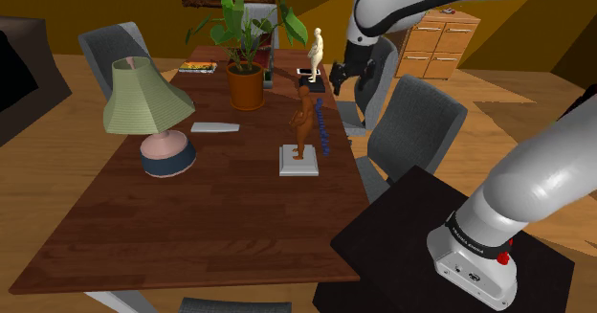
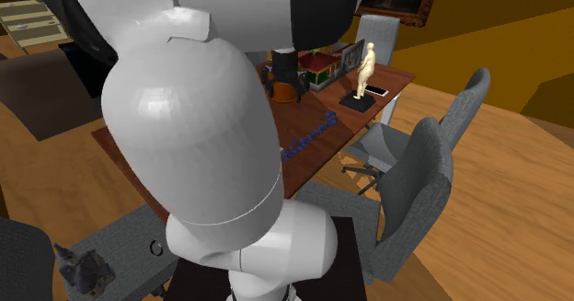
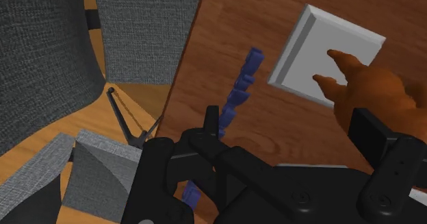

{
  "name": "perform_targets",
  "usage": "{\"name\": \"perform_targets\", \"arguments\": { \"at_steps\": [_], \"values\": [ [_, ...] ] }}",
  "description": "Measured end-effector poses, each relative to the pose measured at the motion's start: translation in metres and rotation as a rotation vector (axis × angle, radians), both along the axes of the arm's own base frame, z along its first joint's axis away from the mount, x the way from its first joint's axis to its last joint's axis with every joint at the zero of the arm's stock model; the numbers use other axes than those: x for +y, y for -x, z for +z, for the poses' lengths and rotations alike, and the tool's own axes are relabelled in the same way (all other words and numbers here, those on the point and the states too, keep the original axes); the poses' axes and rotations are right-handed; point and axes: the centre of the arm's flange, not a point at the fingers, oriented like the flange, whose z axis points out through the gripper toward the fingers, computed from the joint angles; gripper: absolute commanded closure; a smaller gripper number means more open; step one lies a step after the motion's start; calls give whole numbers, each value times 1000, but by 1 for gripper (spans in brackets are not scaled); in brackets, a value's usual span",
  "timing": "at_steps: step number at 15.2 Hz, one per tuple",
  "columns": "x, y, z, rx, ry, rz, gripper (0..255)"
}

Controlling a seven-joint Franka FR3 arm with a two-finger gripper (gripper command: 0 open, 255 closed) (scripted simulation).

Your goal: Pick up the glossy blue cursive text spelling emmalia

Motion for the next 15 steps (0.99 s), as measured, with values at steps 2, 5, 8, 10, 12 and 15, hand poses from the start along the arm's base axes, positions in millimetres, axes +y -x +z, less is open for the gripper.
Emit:
{"name": "perform_targets", "arguments": {
  "at_steps": [2,5,8,10,12,15],
  "values": [
    [-8,-20,-18,9,-6,-32,0],
    [-22,-45,-44,23,-16,-80,0],
    [-33,-77,-71,38,-26,-128,0],
    [-48,-93,-90,47,-32,-160,0],
    [-58,-110,-108,56,-39,-192,0],
    [-74,-135,-137,71,-48,-240,0]
  ]
}}
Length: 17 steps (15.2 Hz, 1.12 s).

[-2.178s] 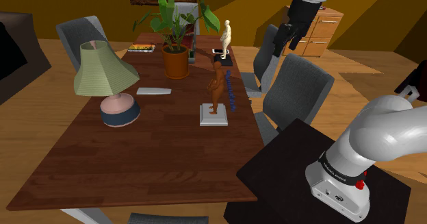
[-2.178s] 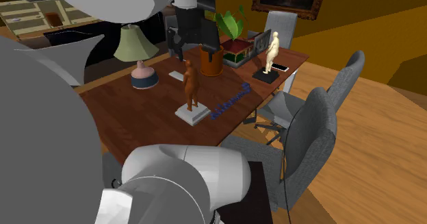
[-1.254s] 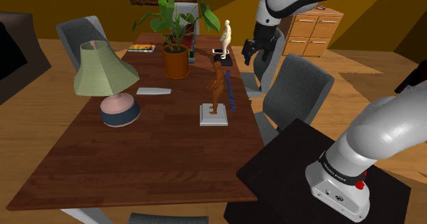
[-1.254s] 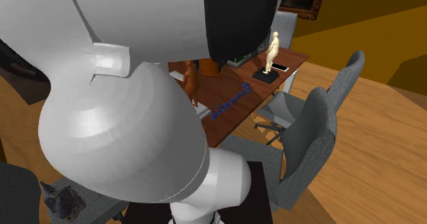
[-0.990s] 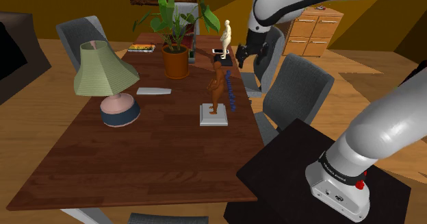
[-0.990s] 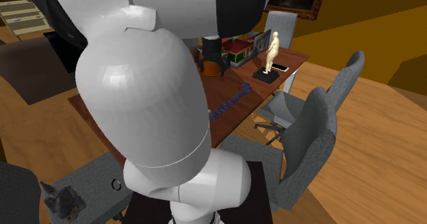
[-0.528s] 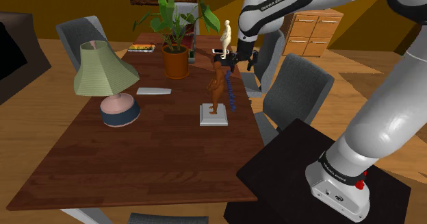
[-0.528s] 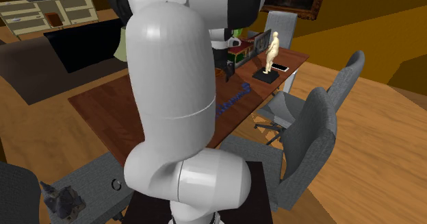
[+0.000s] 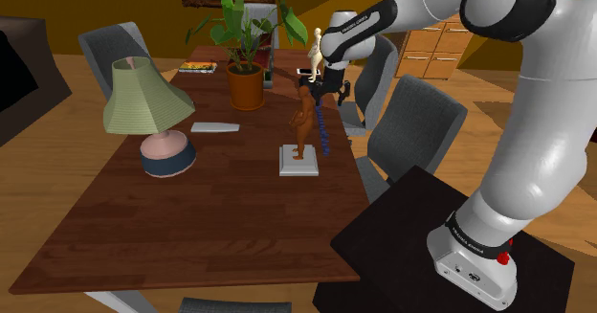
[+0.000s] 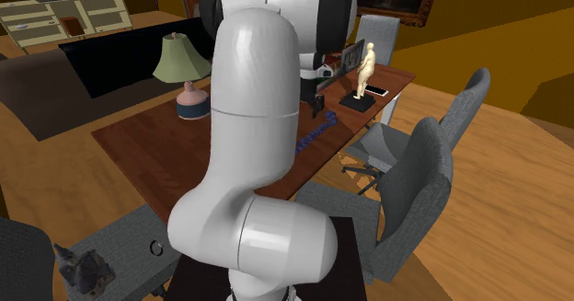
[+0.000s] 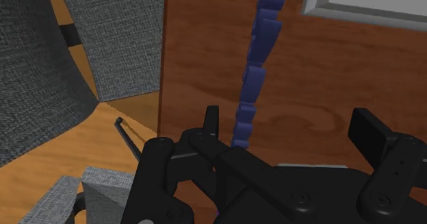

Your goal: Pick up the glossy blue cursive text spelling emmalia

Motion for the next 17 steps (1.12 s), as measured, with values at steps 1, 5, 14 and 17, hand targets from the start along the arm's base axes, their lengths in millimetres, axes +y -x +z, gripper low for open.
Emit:
{"name": "perform_targets", "arguments": {
  "at_steps": [1,5,14,17],
  "values": [
    [-5,-8,-11,3,-3,-16,0],
    [-30,-34,-51,23,-16,-80,0],
    [-57,-68,-117,45,-30,-151,0],
    [-58,-67,-134,45,-30,-151,0]
  ]
}}
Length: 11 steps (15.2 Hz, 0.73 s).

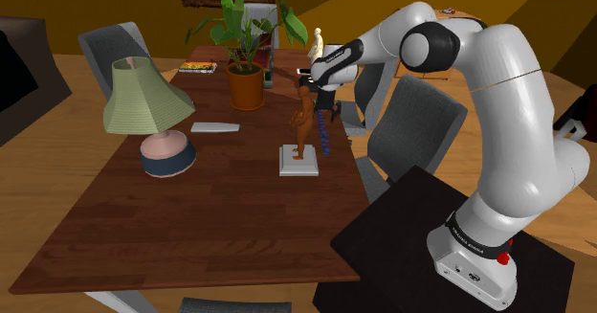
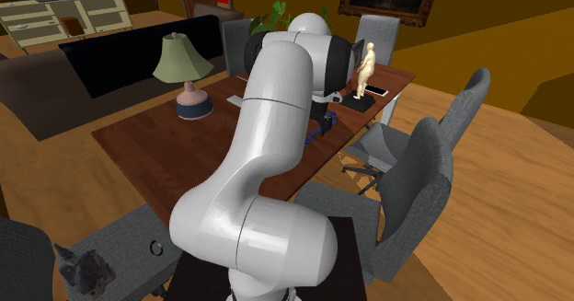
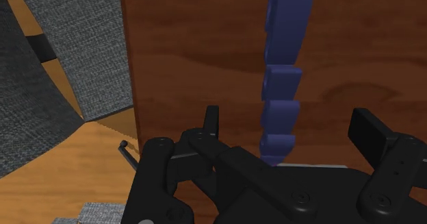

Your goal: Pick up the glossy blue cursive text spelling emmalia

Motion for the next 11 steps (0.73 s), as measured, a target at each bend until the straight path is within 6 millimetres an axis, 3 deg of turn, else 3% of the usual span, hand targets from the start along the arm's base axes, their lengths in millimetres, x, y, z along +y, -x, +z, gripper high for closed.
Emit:
{"name": "perform_targets", "arguments": {
  "at_steps": [1,11],
  "values": [
    [0,0,-1,0,0,0,255],
    [1,-1,-2,-1,0,0,255]
  ]
}}
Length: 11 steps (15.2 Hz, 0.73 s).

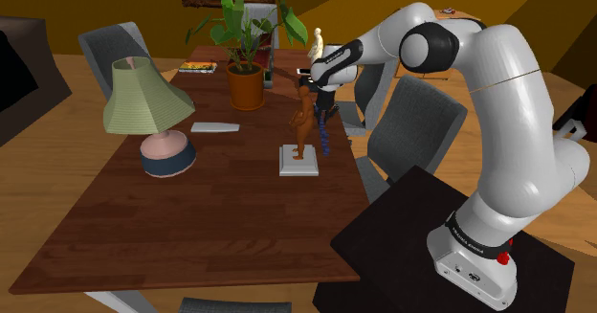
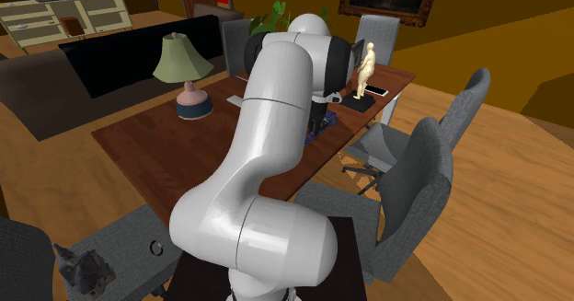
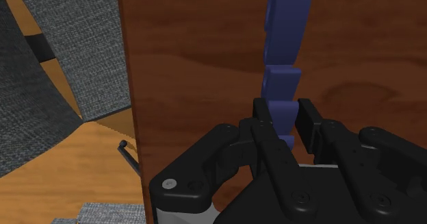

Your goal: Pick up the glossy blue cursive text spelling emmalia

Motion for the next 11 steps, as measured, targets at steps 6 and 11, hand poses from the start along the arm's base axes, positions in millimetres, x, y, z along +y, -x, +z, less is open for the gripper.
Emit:
{"name": "perform_targets", "arguments": {
  "at_steps": [6,11],
  "values": [
    [0,0,26,0,0,0,255],
    [1,0,53,1,0,0,255]
  ]
}}
